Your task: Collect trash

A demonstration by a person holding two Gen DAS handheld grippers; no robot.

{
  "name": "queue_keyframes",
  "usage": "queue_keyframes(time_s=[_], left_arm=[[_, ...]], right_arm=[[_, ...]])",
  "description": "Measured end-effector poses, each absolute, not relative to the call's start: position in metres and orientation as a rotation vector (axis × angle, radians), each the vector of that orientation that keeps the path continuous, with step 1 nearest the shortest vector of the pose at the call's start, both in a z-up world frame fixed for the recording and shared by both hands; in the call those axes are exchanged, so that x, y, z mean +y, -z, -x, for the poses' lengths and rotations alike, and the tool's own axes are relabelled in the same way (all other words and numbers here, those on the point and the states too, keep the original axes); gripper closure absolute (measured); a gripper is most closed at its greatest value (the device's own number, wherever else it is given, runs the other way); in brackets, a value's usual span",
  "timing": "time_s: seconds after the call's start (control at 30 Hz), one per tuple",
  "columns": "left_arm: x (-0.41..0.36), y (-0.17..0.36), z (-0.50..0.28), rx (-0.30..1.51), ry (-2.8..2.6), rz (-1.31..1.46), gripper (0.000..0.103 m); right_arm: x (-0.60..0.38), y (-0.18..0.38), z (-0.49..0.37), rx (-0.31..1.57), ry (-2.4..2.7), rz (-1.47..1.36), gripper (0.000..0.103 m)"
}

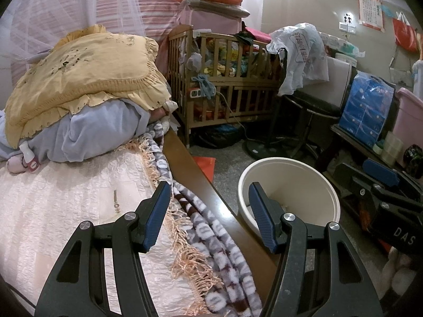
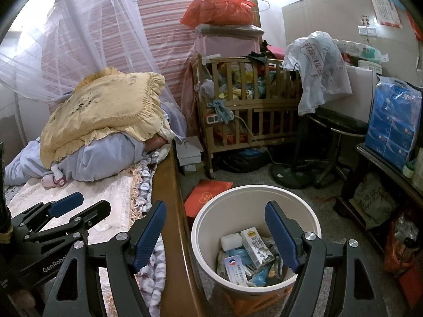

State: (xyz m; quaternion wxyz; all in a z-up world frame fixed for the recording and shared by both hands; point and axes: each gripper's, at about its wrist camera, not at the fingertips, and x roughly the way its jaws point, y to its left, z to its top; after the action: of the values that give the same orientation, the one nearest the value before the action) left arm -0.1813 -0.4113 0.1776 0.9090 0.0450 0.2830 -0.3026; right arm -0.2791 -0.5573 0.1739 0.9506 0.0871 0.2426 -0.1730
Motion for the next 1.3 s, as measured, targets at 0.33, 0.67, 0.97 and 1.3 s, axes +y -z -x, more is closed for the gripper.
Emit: queue_keyframes(time_s=[0.33, 0.67, 0.97, 1.3], left_arm=[[-0.4106, -0.1757, 0.1814, 0.589, 0.628, -0.094, 0.043], [-0.4100, -0.1745, 0.1808, 0.593, 0.630, -0.094, 0.043], [-0.4105, -0.1744, 0.1811, 0.594, 0.630, -0.093, 0.043], [-0.4113, -0.1747, 0.1815, 0.593, 0.629, -0.094, 0.043]], right_arm=[[-0.5600, -0.1719, 0.2787, 0.495, 0.353, -0.178, 0.027], [-0.5611, -0.1710, 0.2787, 0.499, 0.352, -0.180, 0.027], [-0.5638, -0.1687, 0.2794, 0.501, 0.352, -0.181, 0.027], [-0.5654, -0.1672, 0.2805, 0.502, 0.353, -0.184, 0.026]])
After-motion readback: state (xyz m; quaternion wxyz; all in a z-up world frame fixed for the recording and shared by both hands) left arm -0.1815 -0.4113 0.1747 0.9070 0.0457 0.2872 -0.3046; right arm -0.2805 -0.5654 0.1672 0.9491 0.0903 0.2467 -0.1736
